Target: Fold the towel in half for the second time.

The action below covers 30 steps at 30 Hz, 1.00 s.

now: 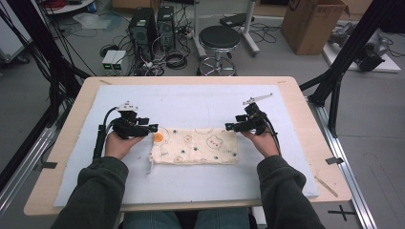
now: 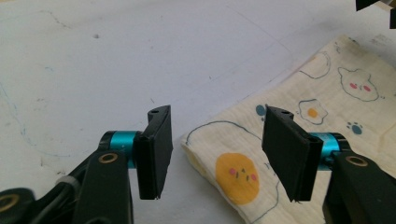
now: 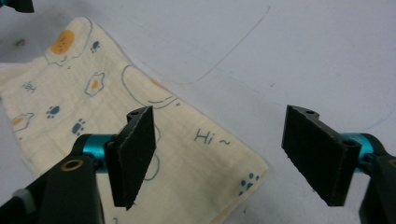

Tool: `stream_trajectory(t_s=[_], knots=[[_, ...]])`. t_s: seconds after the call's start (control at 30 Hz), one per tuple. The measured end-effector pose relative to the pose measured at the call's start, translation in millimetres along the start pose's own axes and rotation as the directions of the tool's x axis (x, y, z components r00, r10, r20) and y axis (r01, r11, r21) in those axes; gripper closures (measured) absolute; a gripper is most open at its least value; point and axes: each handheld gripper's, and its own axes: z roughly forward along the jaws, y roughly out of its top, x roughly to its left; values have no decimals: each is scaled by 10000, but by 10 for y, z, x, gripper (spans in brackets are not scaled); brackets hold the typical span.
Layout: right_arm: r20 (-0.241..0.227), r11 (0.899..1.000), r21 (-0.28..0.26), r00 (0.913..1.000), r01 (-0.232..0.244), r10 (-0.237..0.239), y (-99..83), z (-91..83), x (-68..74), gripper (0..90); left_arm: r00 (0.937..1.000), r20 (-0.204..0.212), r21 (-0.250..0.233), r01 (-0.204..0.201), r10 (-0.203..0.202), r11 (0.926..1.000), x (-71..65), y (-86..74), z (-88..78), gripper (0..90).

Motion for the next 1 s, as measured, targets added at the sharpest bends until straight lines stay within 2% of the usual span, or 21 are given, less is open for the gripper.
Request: stream_trajectory(t_s=[0.2,0.27,0.37,0.47,0.6,0.83,1.0], knots=[[-50,9989,349,9995,-326,328,-34,92,-110,371,9999,-67,212,112,-111,9997,30,-36,125,492],[-1,9989,366,9996,-299,299,-41,105,-134,409,9996,-91,320,268,-265,9991,32,-50,175,501],[74,9975,546,9990,-453,449,-59,127,-165,457,9974,-69,498,716,-714,9962,54,-75,242,525],[222,9957,691,9979,-617,603,-91,150,-215,493,9984,-116,605,563,-557,9966,53,-88,281,561],[154,9926,935,9970,-772,760,-122,195,-257,553,9986,-71,676,532,-529,9963,50,-102,310,591],[221,9926,1121,9988,-457,435,-124,233,-240,645,9993,-66,1206,363,-358,9920,61,-135,358,651],[270,9921,1240,9995,-210,178,-122,247,-210,715,9996,-139,1209,260,-245,9923,59,-138,373,685]])
